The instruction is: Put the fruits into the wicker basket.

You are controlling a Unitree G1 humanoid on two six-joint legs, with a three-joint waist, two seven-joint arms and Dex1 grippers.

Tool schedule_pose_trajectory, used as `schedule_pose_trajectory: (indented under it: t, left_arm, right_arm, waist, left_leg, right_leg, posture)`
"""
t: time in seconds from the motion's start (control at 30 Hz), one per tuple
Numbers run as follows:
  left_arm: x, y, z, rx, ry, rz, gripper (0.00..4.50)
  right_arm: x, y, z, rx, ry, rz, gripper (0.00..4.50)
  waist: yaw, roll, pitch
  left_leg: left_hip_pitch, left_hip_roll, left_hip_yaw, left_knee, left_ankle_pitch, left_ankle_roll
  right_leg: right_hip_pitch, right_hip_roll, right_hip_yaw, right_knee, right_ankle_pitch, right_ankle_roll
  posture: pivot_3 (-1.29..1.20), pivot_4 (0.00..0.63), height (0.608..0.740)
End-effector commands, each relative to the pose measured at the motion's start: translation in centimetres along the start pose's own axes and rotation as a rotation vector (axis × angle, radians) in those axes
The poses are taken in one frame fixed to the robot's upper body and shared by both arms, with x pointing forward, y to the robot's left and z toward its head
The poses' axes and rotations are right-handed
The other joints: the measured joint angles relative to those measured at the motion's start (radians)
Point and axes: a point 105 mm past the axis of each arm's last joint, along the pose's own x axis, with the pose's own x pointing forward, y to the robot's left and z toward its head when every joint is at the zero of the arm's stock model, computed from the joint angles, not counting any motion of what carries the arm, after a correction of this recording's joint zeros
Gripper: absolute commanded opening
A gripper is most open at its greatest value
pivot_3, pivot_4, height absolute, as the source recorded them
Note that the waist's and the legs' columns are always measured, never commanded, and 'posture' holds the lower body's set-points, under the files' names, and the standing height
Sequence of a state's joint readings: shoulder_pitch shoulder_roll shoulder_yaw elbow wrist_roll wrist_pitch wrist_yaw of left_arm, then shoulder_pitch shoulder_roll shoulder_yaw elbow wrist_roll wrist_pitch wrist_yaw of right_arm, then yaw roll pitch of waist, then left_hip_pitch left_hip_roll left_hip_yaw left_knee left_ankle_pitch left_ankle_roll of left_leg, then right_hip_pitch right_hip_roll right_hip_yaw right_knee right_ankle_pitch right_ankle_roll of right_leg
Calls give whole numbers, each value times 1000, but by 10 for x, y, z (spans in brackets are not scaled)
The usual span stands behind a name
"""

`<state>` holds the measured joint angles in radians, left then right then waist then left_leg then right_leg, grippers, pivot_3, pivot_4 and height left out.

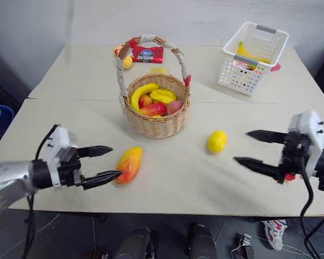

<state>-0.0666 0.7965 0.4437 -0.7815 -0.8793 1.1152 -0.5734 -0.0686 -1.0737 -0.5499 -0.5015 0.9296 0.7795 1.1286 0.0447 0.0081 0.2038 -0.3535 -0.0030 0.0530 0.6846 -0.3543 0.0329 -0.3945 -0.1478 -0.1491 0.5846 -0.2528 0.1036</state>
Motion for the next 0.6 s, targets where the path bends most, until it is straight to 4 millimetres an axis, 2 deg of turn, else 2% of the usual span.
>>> schedule_pose_trajectory:
  t: [0.03,0.23,0.37,0.6]
  left_arm:
    - [1,-1,-11,-69,60,139,4500]
    - [27,10,-23,-202,119,269,4500]
    - [45,11,-18,-266,98,263,4500]
    - [57,23,-45,-298,266,302,4500]
  right_arm:
    - [11,22,18,-27,-25,172,4439]
    - [30,29,37,-87,-70,261,4439]
    - [37,33,43,-82,-114,280,4439]
    - [39,39,45,-82,-139,250,4439]
  waist:
    - [10,0,0]
    - [15,-3,0]
    - [12,-5,0]
    - [9,-6,0]
  left_leg:
    - [0,-1,0,0,-1,1]
    - [0,-2,0,0,-1,0]
    - [0,-1,1,0,0,-1]
    - [-1,-1,3,0,0,-1]
  right_leg:
    - [0,0,1,0,0,0]
    - [0,0,2,3,1,1]
    - [0,2,1,4,1,1]
    - [-1,2,2,2,1,1]
  posture:
    - [0,150,740]
    - [0,150,740]
    - [0,150,740]
    - [0,150,740]
